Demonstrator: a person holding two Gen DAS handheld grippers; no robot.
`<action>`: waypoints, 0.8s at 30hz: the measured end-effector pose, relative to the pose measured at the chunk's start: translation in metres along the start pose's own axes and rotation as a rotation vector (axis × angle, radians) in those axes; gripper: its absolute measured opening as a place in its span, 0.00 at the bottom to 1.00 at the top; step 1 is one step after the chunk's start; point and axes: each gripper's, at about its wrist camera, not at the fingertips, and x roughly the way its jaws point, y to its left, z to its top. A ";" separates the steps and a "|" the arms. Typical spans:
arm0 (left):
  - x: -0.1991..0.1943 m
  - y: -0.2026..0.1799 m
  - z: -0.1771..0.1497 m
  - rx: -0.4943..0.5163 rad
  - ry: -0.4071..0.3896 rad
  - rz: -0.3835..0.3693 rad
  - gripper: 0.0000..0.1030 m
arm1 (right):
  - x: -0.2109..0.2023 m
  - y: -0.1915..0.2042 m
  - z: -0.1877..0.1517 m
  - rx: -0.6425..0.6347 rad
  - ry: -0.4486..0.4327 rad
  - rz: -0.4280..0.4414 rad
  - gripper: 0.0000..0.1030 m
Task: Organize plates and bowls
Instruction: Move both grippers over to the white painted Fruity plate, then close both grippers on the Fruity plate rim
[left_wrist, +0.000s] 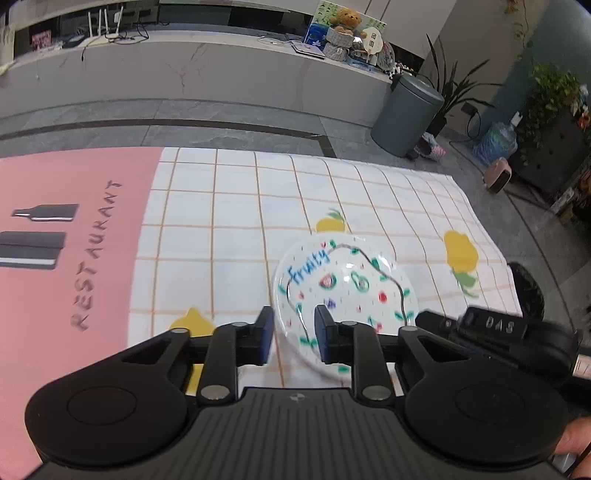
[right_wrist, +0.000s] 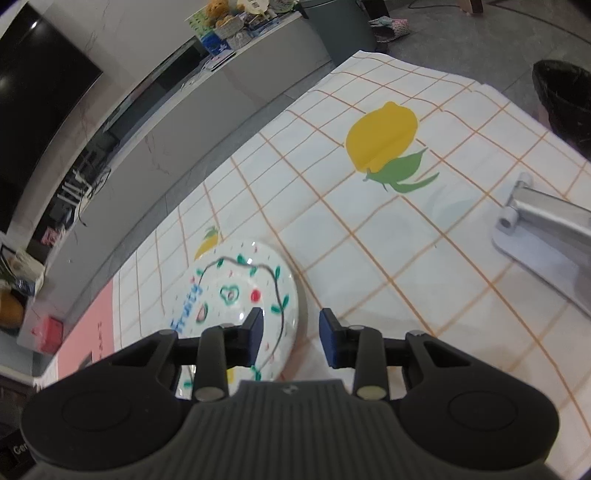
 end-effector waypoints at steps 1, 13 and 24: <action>0.006 0.003 0.004 -0.009 0.006 -0.003 0.28 | 0.004 -0.002 0.002 0.009 0.009 -0.001 0.29; 0.050 0.023 0.013 -0.067 0.056 -0.051 0.34 | 0.017 -0.003 0.005 -0.004 0.031 0.044 0.17; 0.057 0.022 0.013 -0.054 0.047 -0.049 0.16 | 0.021 -0.009 0.005 0.004 0.020 0.070 0.07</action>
